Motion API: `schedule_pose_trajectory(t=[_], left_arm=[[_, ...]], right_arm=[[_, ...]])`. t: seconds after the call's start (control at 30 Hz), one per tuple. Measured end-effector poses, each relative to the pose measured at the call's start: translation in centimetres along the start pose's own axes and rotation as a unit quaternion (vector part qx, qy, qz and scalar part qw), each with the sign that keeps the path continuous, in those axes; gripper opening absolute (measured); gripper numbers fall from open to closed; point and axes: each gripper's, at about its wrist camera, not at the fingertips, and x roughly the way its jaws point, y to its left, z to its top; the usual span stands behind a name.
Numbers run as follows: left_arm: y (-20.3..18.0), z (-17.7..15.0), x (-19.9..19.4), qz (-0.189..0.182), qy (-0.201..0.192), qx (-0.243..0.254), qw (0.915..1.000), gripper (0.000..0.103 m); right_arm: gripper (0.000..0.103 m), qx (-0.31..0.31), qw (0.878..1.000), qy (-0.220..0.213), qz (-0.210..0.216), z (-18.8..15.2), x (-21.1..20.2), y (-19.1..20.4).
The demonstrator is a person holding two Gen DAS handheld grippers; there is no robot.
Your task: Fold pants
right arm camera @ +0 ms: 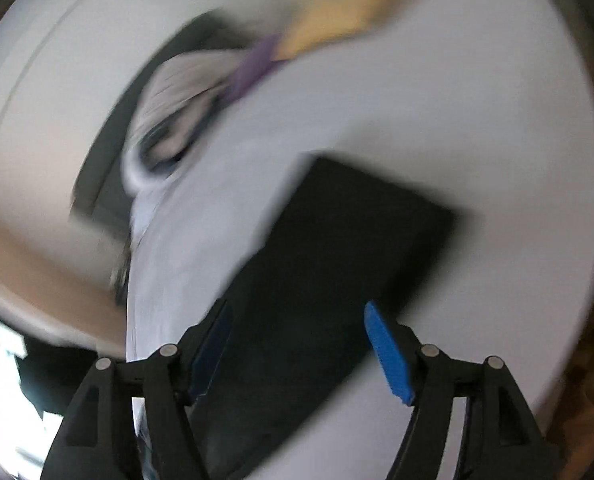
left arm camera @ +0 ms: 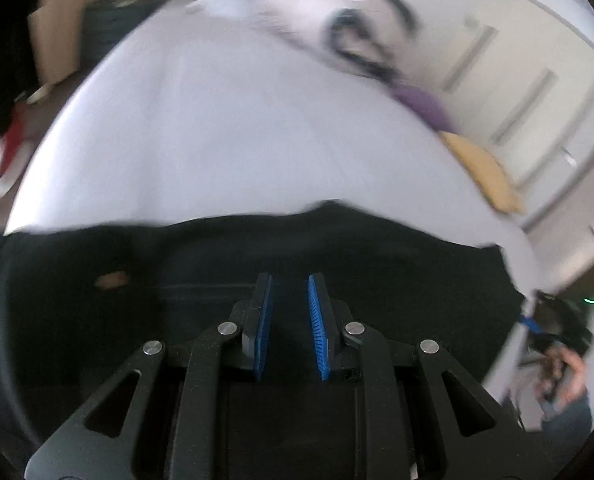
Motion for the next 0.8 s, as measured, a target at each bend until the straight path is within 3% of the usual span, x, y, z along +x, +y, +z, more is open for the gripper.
schedule_pose_trajectory(t=[0.07, 0.17, 0.23, 0.47, 0.5, 0.67, 0.8], left_arm=[[-2.1, 0.1, 1.7, -0.025, 0.018, 0.01, 0.9995, 0.018], [-3.0, -0.5, 5.8, -0.037, 0.065, -0.004, 0.9972, 0.018], [-2.6, -1.4, 8.3, -0.034, 0.097, -0.024, 0.9944, 0.018], [-0.9, -1.7, 9.0, -0.064, 0.097, -0.049, 0.992, 0.017], [-1.0, -1.7, 9.0, -0.061, 0.094, -0.044, 0.9926, 0.017], [-1.0, -2.5, 8.9, -0.057, 0.089, -0.034, 0.9938, 0.017], [-0.9, -3.1, 8.8, -0.062, 0.088, -0.037, 0.9935, 0.017]], right_arm=[[0.072, 0.047, 0.999, -0.006, 0.021, 1.2, 0.2, -3.1], [0.072, 0.076, 0.995, 0.01, 0.067, 2.3, 1.2, -4.4], [0.07, 0.077, 0.995, 0.022, 0.052, 2.1, 2.7, -4.0], [0.068, 0.087, 0.994, 0.015, 0.071, 1.2, 4.1, -3.9], [0.065, 0.088, 0.993, 0.015, 0.075, 1.3, 4.4, -3.9], [0.025, 0.113, 0.99, 0.021, 0.077, 1.7, 6.0, -4.7], [0.014, 0.106, 0.992, 0.014, 0.065, 1.6, 6.0, -4.6]])
